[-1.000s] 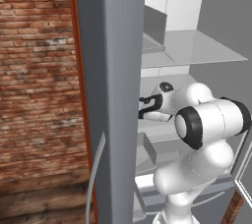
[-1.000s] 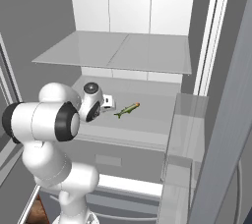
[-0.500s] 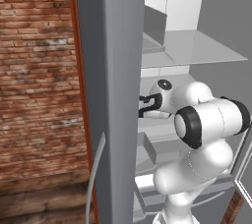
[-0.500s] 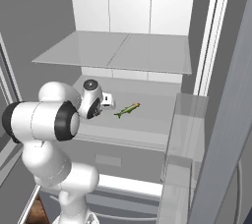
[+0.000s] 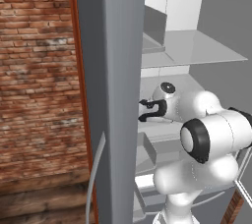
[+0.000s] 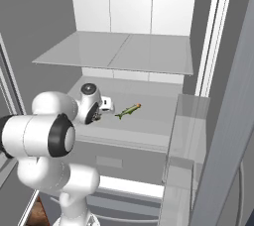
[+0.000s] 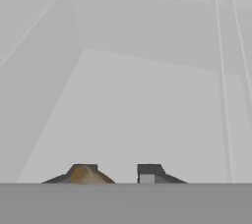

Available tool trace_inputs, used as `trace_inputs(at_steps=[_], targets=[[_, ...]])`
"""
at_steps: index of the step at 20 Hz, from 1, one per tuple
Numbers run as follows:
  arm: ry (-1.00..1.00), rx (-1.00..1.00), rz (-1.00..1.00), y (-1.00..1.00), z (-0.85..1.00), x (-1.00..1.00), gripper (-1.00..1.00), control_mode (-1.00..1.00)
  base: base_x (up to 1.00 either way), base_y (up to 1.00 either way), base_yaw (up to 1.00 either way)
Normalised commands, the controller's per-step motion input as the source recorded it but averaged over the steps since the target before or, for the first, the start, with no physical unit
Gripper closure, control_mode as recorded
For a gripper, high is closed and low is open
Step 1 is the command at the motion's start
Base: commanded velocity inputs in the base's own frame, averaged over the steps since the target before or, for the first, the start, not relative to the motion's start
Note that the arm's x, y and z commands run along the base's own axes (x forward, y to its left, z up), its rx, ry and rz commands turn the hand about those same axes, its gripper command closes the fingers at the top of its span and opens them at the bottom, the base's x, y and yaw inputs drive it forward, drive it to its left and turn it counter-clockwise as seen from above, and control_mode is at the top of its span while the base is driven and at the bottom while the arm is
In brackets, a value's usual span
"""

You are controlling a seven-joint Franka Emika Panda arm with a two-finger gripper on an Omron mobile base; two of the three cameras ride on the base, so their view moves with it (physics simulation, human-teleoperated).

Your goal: Retrieve the bottle and the shaker from the cabinet and place them next to the mixing bowl on the counter. Then add garlic from the fridge to the mixing bowl.

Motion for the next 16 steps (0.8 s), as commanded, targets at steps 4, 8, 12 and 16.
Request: trace_inputs(at_steps=[4, 8, 12, 16], targets=[[-0.02, 0.0, 0.01, 0.0, 0.16, -0.48, 1.0, -1.0, 0.0, 0.0, 0.0], [-0.01, 0.0, 0.02, -0.01, 0.24, -0.48, 1.0, -1.0, 0.0, 0.0, 0.0], [0.0, 0.0, 0.03, -0.09, 0.26, -0.58, 1.0, -1.0, 0.0, 0.0, 0.0], [0.0, 0.0, 0.03, -0.17, 0.29, -0.67, 1.0, -1.0, 0.0, 0.0, 0.0]])
